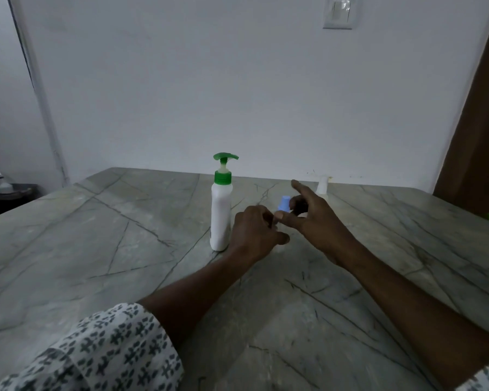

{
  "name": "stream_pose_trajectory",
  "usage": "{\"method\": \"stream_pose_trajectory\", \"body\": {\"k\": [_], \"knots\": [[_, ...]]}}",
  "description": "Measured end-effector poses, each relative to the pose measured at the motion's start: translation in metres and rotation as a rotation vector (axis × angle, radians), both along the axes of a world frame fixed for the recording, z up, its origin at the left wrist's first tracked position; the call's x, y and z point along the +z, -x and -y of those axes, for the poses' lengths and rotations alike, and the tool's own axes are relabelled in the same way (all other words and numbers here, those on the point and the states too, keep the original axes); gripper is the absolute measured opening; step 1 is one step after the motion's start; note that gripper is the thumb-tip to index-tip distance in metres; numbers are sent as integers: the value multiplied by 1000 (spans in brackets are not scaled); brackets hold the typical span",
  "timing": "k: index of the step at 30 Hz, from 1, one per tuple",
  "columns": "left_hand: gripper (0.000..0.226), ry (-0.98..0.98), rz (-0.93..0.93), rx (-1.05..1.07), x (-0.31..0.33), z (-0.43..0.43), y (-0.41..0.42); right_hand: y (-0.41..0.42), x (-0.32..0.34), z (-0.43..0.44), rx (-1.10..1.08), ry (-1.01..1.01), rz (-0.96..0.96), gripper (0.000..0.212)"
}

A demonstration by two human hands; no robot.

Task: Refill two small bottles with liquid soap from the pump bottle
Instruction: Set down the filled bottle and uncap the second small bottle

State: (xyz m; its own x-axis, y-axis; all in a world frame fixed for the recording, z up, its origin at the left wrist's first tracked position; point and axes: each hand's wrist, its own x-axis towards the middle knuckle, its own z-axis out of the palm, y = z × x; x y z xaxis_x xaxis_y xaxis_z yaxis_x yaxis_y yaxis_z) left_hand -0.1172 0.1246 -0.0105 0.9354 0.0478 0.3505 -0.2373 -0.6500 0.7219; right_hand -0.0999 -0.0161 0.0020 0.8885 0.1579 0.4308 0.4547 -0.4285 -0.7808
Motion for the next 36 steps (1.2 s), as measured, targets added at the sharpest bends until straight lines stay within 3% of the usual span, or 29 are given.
{"method": "stream_pose_trajectory", "body": {"k": [5,8,11,17,22,24,28,31,36], "knots": [[32,24,-11,10,-2,0,-3,-4,-4,-1,19,-71,12,69],[32,-7,-13,12,-2,0,-3,-6,-4,2,41,-181,-87,53],[34,-4,3,9,-2,0,-3,-5,-5,-1,-21,-174,-34,24],[34,1,3,10,-3,1,-3,-3,-6,-3,-34,-122,-4,9],[31,-11,3,10,-2,0,-2,-3,-9,-5,8,-124,-76,35],[31,-32,9,6,-1,0,-1,-3,-12,-8,-57,-117,-43,34],[31,-21,10,11,-1,0,-1,-3,-13,-10,-72,-86,-11,12],[33,-13,11,17,-2,0,-1,0,-10,-10,-27,-119,-35,29],[31,-37,24,9,-2,-1,-2,-1,-15,-10,-87,-158,-38,38]]}}
